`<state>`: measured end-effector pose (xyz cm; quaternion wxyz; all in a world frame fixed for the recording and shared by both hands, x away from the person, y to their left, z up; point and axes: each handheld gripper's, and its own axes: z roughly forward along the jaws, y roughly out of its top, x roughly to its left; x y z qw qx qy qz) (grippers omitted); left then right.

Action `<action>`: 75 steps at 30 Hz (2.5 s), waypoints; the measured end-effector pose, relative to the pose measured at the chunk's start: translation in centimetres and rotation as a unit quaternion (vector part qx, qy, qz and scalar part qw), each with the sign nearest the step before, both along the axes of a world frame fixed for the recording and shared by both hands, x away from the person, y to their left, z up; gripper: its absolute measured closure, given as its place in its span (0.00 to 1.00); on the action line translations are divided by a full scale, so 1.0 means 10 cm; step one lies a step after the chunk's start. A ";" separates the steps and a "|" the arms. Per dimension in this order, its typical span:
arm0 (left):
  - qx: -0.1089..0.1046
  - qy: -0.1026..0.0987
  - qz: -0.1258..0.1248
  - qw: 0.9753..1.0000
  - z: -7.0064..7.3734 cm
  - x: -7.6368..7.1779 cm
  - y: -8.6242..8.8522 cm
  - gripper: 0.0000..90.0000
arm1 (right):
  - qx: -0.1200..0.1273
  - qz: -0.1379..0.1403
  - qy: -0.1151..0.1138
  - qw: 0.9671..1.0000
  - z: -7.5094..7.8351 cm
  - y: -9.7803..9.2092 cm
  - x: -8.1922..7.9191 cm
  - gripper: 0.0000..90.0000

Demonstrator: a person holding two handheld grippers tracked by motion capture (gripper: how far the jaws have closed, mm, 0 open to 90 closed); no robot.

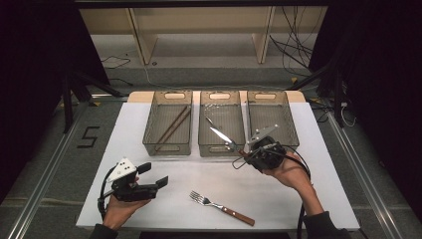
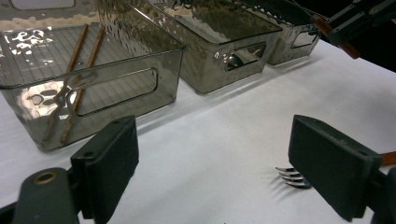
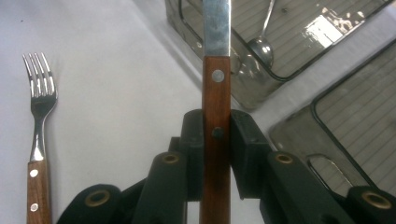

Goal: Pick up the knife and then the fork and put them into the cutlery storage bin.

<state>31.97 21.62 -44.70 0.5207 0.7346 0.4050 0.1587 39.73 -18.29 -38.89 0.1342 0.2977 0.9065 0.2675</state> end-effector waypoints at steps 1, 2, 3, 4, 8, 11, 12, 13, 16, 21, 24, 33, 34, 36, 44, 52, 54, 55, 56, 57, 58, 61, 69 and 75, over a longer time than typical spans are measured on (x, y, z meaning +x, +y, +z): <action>0.000 0.000 0.000 1.000 0.00 0.00 0.00 0.18 | 0.001 -0.004 0.000 1.000 0.00 -0.01 0.00 0.85; 0.000 0.000 0.000 1.000 0.00 0.00 0.00 0.18 | 0.003 -0.008 0.002 1.000 0.01 -0.02 0.00 0.85; 0.000 0.000 0.000 1.000 0.00 0.00 0.00 0.18 | 0.004 -0.009 0.001 1.000 0.01 -0.03 0.01 0.85; 0.000 -0.001 0.000 1.000 0.00 0.00 0.00 0.18 | 0.007 -0.010 -0.003 1.000 0.01 -0.03 0.01 0.85; 0.000 -0.001 0.001 1.000 0.00 0.00 0.00 0.18 | 0.011 -0.020 -0.002 1.000 0.03 -0.07 0.02 0.85; 0.000 -0.001 0.001 1.000 0.00 0.00 0.00 0.18 | 0.014 -0.027 -0.005 1.000 0.05 -0.09 0.04 0.86; 0.000 -0.002 0.001 1.000 0.00 0.00 0.00 0.18 | 0.015 -0.029 -0.005 0.999 0.05 -0.11 0.04 0.85; 0.000 -0.002 0.001 1.000 0.00 0.00 0.00 0.18 | 0.017 -0.032 -0.005 0.999 0.06 -0.12 0.05 0.85; 0.001 -0.002 0.001 1.000 0.00 0.00 0.01 0.18 | 0.023 -0.043 -0.010 0.999 0.08 -0.16 0.07 0.85; 0.000 -0.003 0.002 1.000 0.00 0.00 0.01 0.18 | 0.033 -0.067 -0.013 0.997 0.12 -0.25 0.13 0.85; -0.001 -0.003 0.002 1.000 0.00 0.00 0.01 0.18 | 0.040 -0.084 -0.015 0.995 0.14 -0.30 0.18 0.85; -0.001 -0.003 0.003 1.000 0.00 0.00 0.01 0.18 | 0.057 -0.140 -0.021 0.988 0.19 -0.43 0.41 0.85; -0.001 -0.004 0.003 1.000 0.00 0.00 0.01 0.18 | 0.057 -0.146 -0.021 0.988 0.19 -0.45 0.44 0.85; -0.003 -0.004 0.004 1.000 0.00 0.00 0.00 0.18 | 0.060 -0.159 -0.022 0.985 0.20 -0.47 0.50 0.85; -0.002 -0.004 0.003 1.000 0.01 0.00 0.01 0.18 | 0.064 -0.196 -0.017 0.978 0.21 -0.52 0.69 0.85; -0.002 -0.004 0.002 1.000 0.01 0.00 0.00 0.18 | 0.069 -0.212 -0.013 0.975 0.20 -0.53 0.78 0.85; -0.002 -0.004 0.003 1.000 0.01 0.00 0.00 0.18 | 0.069 -0.215 -0.011 0.974 0.19 -0.54 0.81 0.85; -0.003 -0.004 0.003 1.000 0.01 0.00 0.00 0.18 | 0.069 -0.219 -0.007 0.973 0.19 -0.54 0.82 0.85; -0.002 -0.004 0.003 1.000 0.01 0.00 0.01 0.18 | 0.068 -0.221 -0.007 0.973 0.18 -0.54 0.83 0.85; -0.003 -0.004 0.003 1.000 0.01 0.00 0.01 0.18 | 0.068 -0.224 -0.006 0.972 0.17 -0.54 0.85 0.85; -0.002 -0.004 0.003 1.000 0.01 0.00 0.01 0.18 | 0.068 -0.227 -0.004 0.972 0.17 -0.55 0.86 0.85; -0.003 -0.004 0.003 1.000 0.01 0.00 0.00 0.18 | 0.067 -0.235 0.002 0.970 0.15 -0.55 0.90 0.85; -0.003 -0.004 0.002 1.000 0.01 0.00 0.01 0.18 | 0.065 -0.254 0.012 0.965 0.08 -0.56 0.99 0.85; -0.003 -0.004 0.003 1.000 0.01 0.00 0.01 0.18 | 0.061 -0.264 0.020 0.963 0.03 -0.56 1.04 0.85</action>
